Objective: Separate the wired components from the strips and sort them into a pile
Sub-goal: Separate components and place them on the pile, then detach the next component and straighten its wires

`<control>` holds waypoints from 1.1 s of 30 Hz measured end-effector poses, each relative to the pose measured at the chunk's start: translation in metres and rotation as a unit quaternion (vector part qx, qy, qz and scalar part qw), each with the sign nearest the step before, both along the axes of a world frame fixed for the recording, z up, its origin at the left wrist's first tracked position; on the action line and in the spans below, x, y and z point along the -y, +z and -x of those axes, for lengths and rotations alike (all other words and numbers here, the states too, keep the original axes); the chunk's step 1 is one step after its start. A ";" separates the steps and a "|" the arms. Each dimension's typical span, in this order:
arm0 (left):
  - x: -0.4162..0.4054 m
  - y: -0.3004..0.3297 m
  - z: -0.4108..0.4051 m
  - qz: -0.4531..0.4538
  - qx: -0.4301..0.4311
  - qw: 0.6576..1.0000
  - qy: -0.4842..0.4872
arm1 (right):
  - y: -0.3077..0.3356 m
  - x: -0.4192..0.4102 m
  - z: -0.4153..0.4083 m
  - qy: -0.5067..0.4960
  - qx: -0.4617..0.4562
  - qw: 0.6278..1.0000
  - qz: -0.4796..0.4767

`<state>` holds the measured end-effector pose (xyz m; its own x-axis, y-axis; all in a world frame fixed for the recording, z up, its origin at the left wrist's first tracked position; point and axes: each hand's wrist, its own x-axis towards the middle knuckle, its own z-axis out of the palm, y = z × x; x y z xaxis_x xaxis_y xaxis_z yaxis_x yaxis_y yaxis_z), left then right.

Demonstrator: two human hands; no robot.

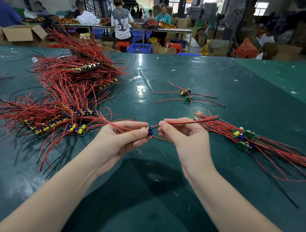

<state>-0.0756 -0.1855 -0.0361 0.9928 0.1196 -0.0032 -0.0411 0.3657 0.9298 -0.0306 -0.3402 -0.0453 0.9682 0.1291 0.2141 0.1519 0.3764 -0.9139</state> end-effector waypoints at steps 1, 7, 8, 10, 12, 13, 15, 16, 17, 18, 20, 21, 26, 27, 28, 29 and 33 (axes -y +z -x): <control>0.000 0.000 0.000 0.003 0.001 1.000 0.004 | 0.001 0.000 -0.001 0.005 -0.001 1.000 0.001; -0.002 0.000 -0.002 0.029 -0.010 0.999 0.009 | 0.011 0.009 -0.010 0.139 -0.046 0.989 -0.002; -0.002 -0.001 -0.002 0.033 -0.013 0.999 0.009 | 0.011 0.009 -0.009 0.144 -0.037 0.989 0.012; -0.002 -0.002 -0.002 0.035 -0.015 0.999 0.008 | 0.010 0.008 -0.008 0.133 -0.012 0.991 0.032; -0.002 -0.002 -0.001 0.029 -0.012 0.999 0.006 | 0.009 0.006 -0.007 0.109 0.005 0.993 0.034; -0.001 -0.002 -0.001 0.025 -0.009 1.000 0.006 | 0.008 0.005 -0.006 0.094 0.009 0.995 0.033; -0.001 -0.003 -0.002 0.018 -0.003 1.000 0.010 | 0.005 0.003 -0.005 0.059 0.019 0.997 0.043; -0.001 -0.003 -0.002 0.014 -0.001 1.000 0.015 | 0.004 0.002 -0.005 0.043 0.022 0.997 0.052; 0.000 -0.004 -0.003 0.008 0.002 1.000 0.020 | 0.003 0.001 -0.004 0.027 0.023 0.998 0.060; 0.000 -0.004 -0.003 0.002 0.005 1.000 0.024 | 0.002 0.000 -0.003 0.015 0.021 0.998 0.065; 0.001 -0.005 -0.003 -0.015 0.007 0.999 0.028 | 0.001 0.000 -0.003 -0.001 0.012 0.998 0.063; 0.002 -0.005 -0.003 -0.027 0.007 0.999 0.029 | 0.000 0.001 -0.003 -0.006 0.006 0.998 0.062; 0.001 -0.007 -0.004 -0.113 0.019 0.992 0.045 | -0.002 -0.001 -0.003 -0.028 -0.008 0.998 0.064; 0.001 -0.007 -0.004 -0.113 0.020 0.992 0.048 | -0.002 -0.001 -0.004 -0.024 -0.012 0.998 0.063; 0.001 -0.008 -0.005 -0.105 0.023 0.993 0.050 | -0.002 -0.001 -0.004 -0.015 -0.018 0.998 0.060; 0.000 -0.008 -0.005 -0.091 0.027 0.994 0.052 | -0.001 -0.001 -0.006 -0.002 -0.025 0.998 0.055; -0.004 -0.008 -0.007 -0.046 0.033 0.997 0.056 | 0.000 0.004 -0.011 0.061 -0.059 0.996 0.006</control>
